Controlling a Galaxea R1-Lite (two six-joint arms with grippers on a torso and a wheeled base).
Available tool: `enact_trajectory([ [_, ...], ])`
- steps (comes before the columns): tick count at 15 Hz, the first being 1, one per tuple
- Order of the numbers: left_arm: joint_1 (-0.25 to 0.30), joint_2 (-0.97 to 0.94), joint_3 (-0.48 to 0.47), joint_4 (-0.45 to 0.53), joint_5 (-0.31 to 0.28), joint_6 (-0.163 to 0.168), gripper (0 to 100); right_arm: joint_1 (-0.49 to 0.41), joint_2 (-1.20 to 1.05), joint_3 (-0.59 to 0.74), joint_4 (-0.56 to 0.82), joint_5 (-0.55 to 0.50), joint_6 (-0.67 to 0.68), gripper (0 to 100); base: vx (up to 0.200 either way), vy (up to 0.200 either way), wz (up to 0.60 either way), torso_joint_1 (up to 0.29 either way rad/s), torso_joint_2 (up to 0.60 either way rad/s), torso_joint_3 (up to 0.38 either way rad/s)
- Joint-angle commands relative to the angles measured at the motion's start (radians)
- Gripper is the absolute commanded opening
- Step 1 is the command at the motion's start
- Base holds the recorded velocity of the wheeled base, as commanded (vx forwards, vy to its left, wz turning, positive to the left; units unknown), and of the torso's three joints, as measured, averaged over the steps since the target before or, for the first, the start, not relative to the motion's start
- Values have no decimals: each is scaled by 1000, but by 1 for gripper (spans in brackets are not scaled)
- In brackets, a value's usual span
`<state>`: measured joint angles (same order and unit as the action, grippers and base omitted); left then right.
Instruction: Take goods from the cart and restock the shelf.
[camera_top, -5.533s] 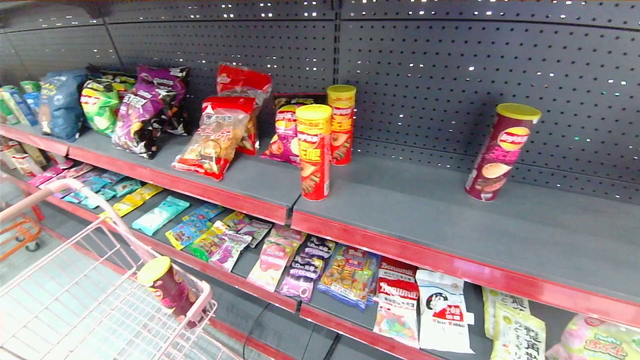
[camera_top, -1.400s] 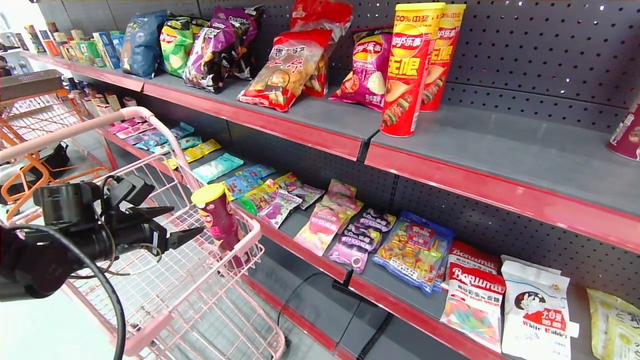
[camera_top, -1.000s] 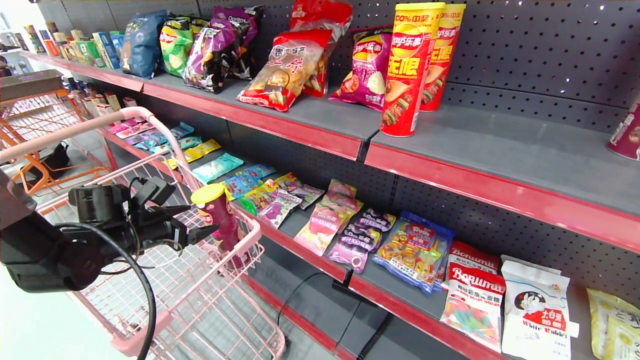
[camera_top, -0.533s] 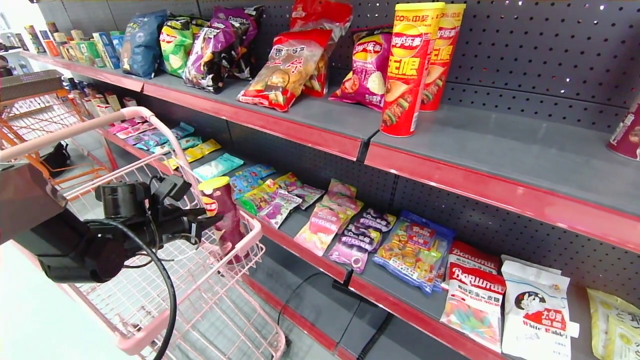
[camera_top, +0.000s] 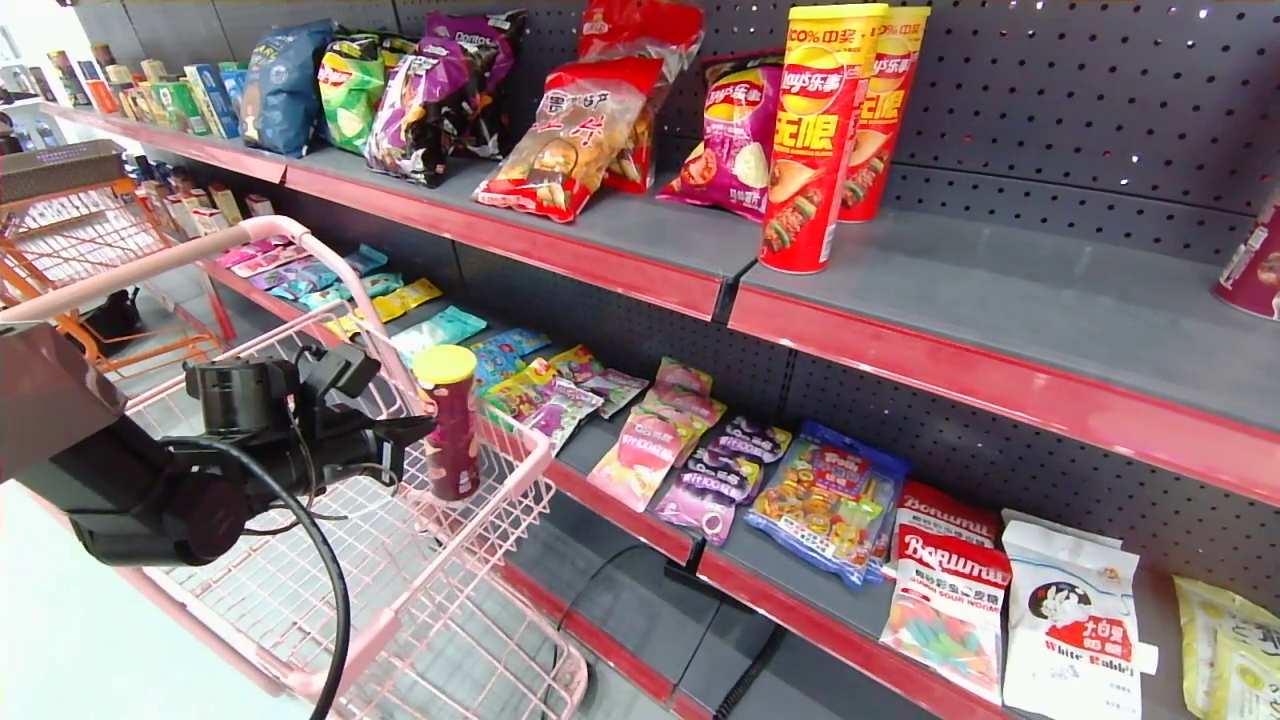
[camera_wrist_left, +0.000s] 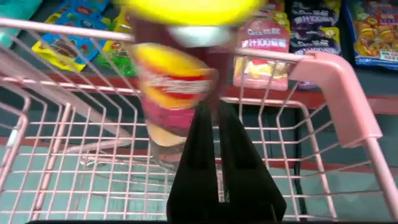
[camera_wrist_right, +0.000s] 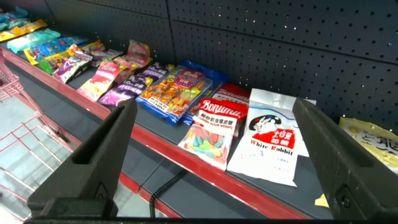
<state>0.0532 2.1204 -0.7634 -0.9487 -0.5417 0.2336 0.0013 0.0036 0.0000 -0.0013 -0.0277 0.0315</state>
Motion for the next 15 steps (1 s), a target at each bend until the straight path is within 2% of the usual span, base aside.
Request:
enact_trajectory([
  [1,19,-14,-2,-1,0,0,0,0,-1,0,0,0,-1,100,0,0,0,0,0,0],
  [4,48,-25,13,-1,0,0,0,0,-1,0,0,0,-1,100,0,0,0,0,0,0],
  [10,50,-56,47,1,5,-5,0,0,-1,0,0,0,-1,100,0,0,0,0,0,0],
  [12,71,-65,64,1,34,-23,0,0,-1,0,0,0,-1,100,0,0,0,0,0,0],
  [13,80,-79,87,1,97,-77,0,0,-1,0,0,0,1,100,0,0,0,0,0,0],
  [14,82,-91,99,-1,132,-111,0,0,-1,0,-2,0,1,100,0,0,0,0,0,0],
  [15,82,-97,101,1,151,-137,100,0,-1,0,0,0,1,100,0,0,0,0,0,0],
])
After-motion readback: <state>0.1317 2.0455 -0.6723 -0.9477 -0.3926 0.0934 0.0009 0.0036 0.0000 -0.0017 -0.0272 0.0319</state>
